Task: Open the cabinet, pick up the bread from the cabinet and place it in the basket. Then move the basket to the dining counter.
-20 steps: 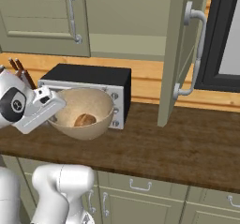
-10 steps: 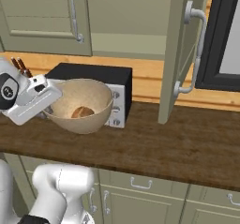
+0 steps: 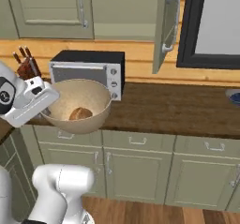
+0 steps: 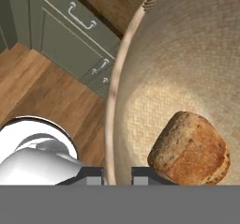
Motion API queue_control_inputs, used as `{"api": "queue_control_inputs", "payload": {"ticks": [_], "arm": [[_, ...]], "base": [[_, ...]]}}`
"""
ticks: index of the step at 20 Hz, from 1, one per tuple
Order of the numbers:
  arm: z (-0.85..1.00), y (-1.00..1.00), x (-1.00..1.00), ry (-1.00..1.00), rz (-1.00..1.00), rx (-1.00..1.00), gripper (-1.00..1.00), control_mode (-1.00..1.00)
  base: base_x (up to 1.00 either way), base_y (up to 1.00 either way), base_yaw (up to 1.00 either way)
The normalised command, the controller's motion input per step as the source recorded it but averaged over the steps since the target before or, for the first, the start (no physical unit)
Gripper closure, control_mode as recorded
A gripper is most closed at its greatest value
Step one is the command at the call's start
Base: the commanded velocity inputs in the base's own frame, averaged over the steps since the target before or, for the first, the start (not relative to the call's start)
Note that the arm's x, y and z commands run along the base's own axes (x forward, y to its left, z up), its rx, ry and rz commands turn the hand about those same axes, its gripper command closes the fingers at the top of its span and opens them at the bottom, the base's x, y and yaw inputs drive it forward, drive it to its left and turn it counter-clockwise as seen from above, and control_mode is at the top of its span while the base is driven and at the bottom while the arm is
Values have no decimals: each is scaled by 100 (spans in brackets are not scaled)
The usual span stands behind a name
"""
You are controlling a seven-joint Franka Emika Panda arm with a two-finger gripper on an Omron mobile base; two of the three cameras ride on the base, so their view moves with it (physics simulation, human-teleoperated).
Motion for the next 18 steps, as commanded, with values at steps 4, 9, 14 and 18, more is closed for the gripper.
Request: {"api": "queue_control_inputs", "payload": {"ticks": [4, 9, 14, 18], "arm": [[0, 0, 0, 0, 0, 0, 100, 100], [0, 0, 0, 0, 0, 0, 100, 100], [0, 0, 0, 0, 0, 0, 100, 100], [0, 0, 0, 0, 0, 0, 100, 100]], "base": [[-7, -21, -80], [0, -42, -78], [0, -50, -75], [4, -53, -73]]}}
